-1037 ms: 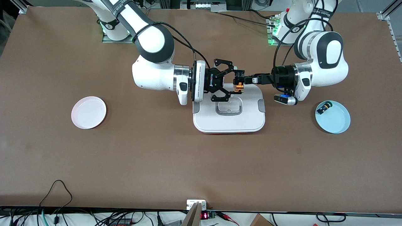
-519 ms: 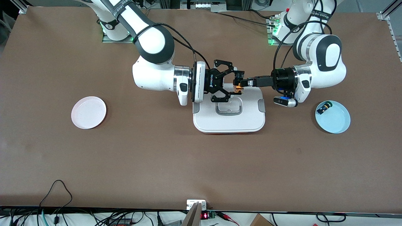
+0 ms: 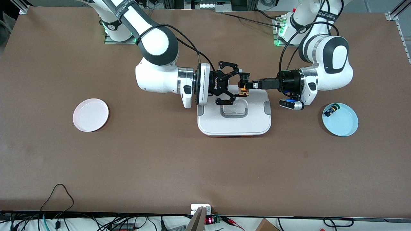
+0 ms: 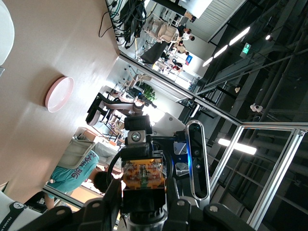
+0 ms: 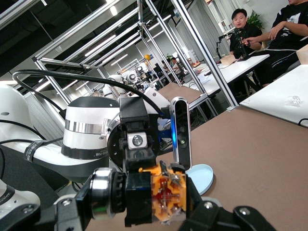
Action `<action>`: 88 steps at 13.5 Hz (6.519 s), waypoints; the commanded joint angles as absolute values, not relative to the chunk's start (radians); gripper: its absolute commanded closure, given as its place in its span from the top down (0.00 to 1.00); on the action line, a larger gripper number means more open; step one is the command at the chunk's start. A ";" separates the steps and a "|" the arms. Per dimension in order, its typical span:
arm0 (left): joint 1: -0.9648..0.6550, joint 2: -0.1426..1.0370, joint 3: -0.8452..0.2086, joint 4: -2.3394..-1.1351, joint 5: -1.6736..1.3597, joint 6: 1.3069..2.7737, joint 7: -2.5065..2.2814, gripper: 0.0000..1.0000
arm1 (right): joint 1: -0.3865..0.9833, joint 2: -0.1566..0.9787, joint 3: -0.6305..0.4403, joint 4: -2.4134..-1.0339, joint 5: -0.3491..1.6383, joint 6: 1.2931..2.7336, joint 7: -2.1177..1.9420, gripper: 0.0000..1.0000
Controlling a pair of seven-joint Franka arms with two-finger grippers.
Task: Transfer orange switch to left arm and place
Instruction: 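Grasp the orange switch with the left gripper from the right gripper, then carry the switch to the blue dish while the right gripper withdraws, then lower the switch into the blue dish and open the left gripper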
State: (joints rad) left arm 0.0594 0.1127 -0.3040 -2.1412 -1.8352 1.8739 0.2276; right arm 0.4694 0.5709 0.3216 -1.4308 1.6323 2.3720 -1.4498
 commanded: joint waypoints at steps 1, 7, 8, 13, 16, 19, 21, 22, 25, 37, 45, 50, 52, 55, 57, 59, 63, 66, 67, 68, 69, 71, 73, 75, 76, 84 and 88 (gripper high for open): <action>0.051 0.124 -0.310 -2.134 -1.858 1.881 0.247 0.26 | 0.479 0.581 0.321 -1.401 1.646 2.379 -1.457 0.12; 0.051 0.123 -0.310 -2.131 -1.852 1.879 0.245 0.26 | 0.477 0.580 0.319 -1.401 1.647 2.381 -1.450 1.00; 0.051 0.121 -0.310 -2.131 -1.852 1.878 0.245 0.26 | 0.476 0.581 0.319 -1.399 1.647 2.379 -1.447 1.00; 0.052 0.118 -0.308 -2.125 -1.816 1.878 0.244 0.26 | 0.463 0.577 0.319 -1.401 1.649 2.368 -1.439 1.00; 0.069 0.121 -0.301 -2.063 -1.631 1.876 0.233 0.26 | 0.411 0.575 0.319 -1.401 1.649 2.327 -1.440 1.00; 0.097 0.126 -0.298 -2.025 -1.461 1.875 0.236 0.26 | 0.338 0.568 0.318 -1.402 1.640 2.193 -1.440 1.00; 0.124 0.136 -0.299 -1.993 -1.282 1.873 0.241 0.26 | 0.275 0.563 0.316 -1.402 1.609 2.102 -1.440 1.00; 0.133 0.141 -0.299 -1.971 -1.193 1.870 0.241 0.26 | 0.240 0.563 0.316 -1.402 1.594 2.051 -1.439 1.00; 0.138 0.141 -0.298 -1.948 -0.973 1.870 0.245 0.25 | 0.112 0.564 0.316 -1.404 1.530 1.854 -1.440 1.00; 0.161 0.178 -0.296 -1.887 -0.065 1.868 0.520 0.24 | -0.313 0.525 0.284 -1.315 1.140 1.183 -1.349 1.00; 0.280 0.302 -0.298 -1.890 0.310 1.985 1.021 0.23 | -0.103 0.164 0.083 -1.321 0.674 1.285 -0.948 1.00; 0.422 0.397 -0.296 -1.887 0.363 2.131 1.296 0.23 | 0.001 0.034 0.058 -1.449 0.240 1.565 -0.948 1.00; 0.437 0.426 -0.296 -1.887 0.391 2.158 1.302 0.24 | 0.003 0.008 0.057 -1.508 0.166 1.652 -0.937 1.00; 0.474 0.477 -0.296 -1.888 0.391 2.204 1.330 0.24 | -0.008 0.006 0.048 -1.557 0.121 1.758 -0.939 1.00; 0.497 0.506 -0.298 -1.888 0.391 2.244 1.356 0.24 | -0.009 0.006 0.034 -1.592 0.121 1.749 -0.931 1.00; 0.500 0.529 -0.296 -1.888 0.391 2.269 1.358 0.24 | -0.009 0.005 0.025 -1.606 0.108 1.740 -0.741 1.00; 0.515 0.554 -0.298 -1.887 0.391 2.293 1.368 0.31 | 0.009 0.005 0.031 -1.629 0.106 1.664 -0.147 1.00; 0.515 0.549 -0.298 -1.885 0.391 2.292 1.370 1.00 | 0.017 0.006 0.031 -1.640 0.075 1.661 -0.087 1.00; 0.532 0.542 -0.304 -1.887 0.391 2.287 1.382 1.00 | 0.018 0.008 0.032 -1.640 0.061 1.640 -0.089 1.00; 0.541 0.535 -0.311 -1.884 0.391 2.286 1.408 1.00 | 0.018 0.015 0.037 -1.635 0.026 1.635 -0.090 1.00; 0.541 0.520 -0.317 -1.882 0.390 2.283 1.416 1.00 | 0.018 0.018 0.037 -1.635 0.008 1.644 -0.092 1.00; 0.541 0.490 -0.339 -1.876 0.376 2.243 1.413 1.00 | 0.050 0.021 0.040 -1.638 -0.017 1.666 -0.081 1.00; 0.541 0.430 -0.369 -1.867 0.359 2.157 1.388 1.00 | 0.071 0.050 0.040 -1.641 -0.029 1.681 -0.055 1.00; 0.540 0.399 -0.390 -1.807 0.315 1.995 1.320 1.00 | 0.069 0.055 0.038 -1.640 -0.031 1.692 -0.049 1.00; 0.535 0.397 -0.391 -1.755 0.308 1.891 1.266 1.00 | 0.071 0.055 0.038 -1.638 -0.031 1.690 -0.049 1.00; 0.534 0.397 -0.581 -1.422 0.310 1.367 0.702 1.00 | 0.061 0.095 0.034 -1.578 -0.025 1.686 -0.064 1.00; 0.535 0.374 -0.667 -1.358 0.305 1.261 0.427 1.00 | 0.064 0.098 0.032 -1.578 -0.031 1.686 -0.060 1.00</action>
State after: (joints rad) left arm 0.5287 0.3830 -0.6283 -1.3832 0.3159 1.3207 0.5376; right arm 0.0646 0.0920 0.0298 -1.5981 -0.0152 1.6946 -0.0682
